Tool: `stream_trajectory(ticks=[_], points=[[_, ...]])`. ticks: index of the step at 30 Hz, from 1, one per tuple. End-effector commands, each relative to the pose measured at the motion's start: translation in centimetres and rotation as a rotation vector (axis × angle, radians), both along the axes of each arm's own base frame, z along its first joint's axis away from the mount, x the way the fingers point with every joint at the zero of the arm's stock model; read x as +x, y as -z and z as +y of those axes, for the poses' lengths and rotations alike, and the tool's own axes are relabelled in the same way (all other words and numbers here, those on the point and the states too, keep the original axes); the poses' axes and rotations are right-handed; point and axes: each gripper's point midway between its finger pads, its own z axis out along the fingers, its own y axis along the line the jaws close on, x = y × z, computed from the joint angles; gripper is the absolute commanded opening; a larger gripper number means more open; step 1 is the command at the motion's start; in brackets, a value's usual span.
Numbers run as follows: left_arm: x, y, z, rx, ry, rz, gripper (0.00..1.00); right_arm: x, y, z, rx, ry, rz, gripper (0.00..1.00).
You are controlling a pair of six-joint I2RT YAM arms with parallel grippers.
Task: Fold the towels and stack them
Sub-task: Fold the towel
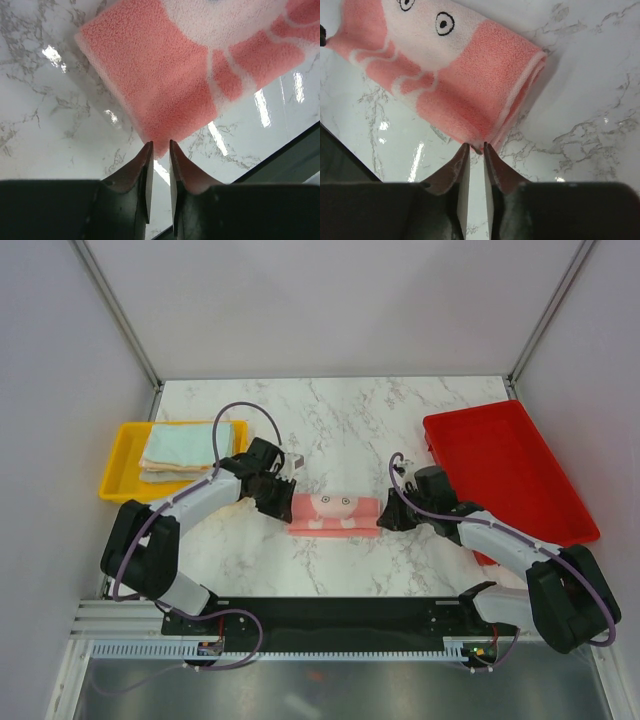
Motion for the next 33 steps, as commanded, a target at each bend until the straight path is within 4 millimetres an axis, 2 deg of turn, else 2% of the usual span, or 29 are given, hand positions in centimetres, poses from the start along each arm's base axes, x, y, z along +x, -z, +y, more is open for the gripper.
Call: stream_trajectory(ticks=[1,2,6,8,10,12,13,16,19,21,22,23,26,28,30,31,32,33], points=[[-0.2,-0.8,0.1,0.014,-0.034,0.006,0.27,0.4,-0.5,-0.6,-0.027,0.04,-0.009,0.26],[-0.1,-1.3,0.0,0.004,-0.033,-0.001,0.3,0.2,-0.9,-0.8,-0.042,0.046,0.01,0.3],[0.8,-4.7,-0.5,-0.042,-0.069,-0.066,0.41,0.8,-2.5,-1.9,-0.089,0.129,0.029,0.31],[0.2,-5.9,-2.0,-0.135,-0.06,-0.034,0.41,1.0,-3.7,-1.4,-0.052,0.156,0.038,0.32],[0.2,-6.0,-3.1,-0.195,-0.078,-0.008,0.41,1.0,-4.5,-0.5,-0.003,0.143,0.048,0.32],[-0.9,-5.4,-4.4,-0.263,-0.064,0.079,0.41,1.4,-5.2,0.4,0.028,0.144,0.057,0.32],[-0.6,-5.3,-4.9,-0.29,-0.061,0.08,0.41,1.7,-5.8,1.1,0.061,0.128,0.049,0.31],[-0.6,-4.0,-5.3,-0.306,-0.113,0.123,0.41,1.8,-6.9,3.0,0.156,0.101,0.067,0.31],[-1.1,-2.3,-5.0,-0.296,-0.188,0.168,0.41,1.6,-6.5,4.6,0.24,0.062,0.107,0.3],[-1.0,-0.7,-4.2,-0.253,-0.257,0.166,0.41,0.6,-3.9,4.7,0.253,0.048,0.154,0.28],[-1.4,-0.2,-4.0,-0.247,-0.272,0.186,0.4,0.7,-3.6,4.7,0.244,0.053,0.161,0.28],[-1.6,0.8,-3.3,-0.21,-0.321,0.195,0.4,0.6,-2.1,4.3,0.222,0.069,0.165,0.27],[-2.2,1.8,-2.9,-0.202,-0.36,0.211,0.4,-0.1,0.4,3.5,0.175,0.074,0.186,0.26],[-1.9,1.7,-2.9,-0.21,-0.385,0.202,0.41,0.0,1.3,3.1,0.145,0.078,0.185,0.26],[-1.4,0.7,-3.2,-0.229,-0.382,0.197,0.41,0.1,1.3,2.9,0.129,0.085,0.183,0.26],[-1.2,0.0,-3.3,-0.234,-0.38,0.195,0.41,0.0,1.2,2.8,0.117,0.085,0.187,0.26],[-0.3,-1.6,-3.6,-0.251,-0.378,0.158,0.41,0.4,0.2,2.9,0.117,0.077,0.162,0.26],[-0.3,-2.1,-3.2,-0.235,-0.387,0.157,0.42,0.6,-0.3,2.8,0.114,0.076,0.152,0.26]])
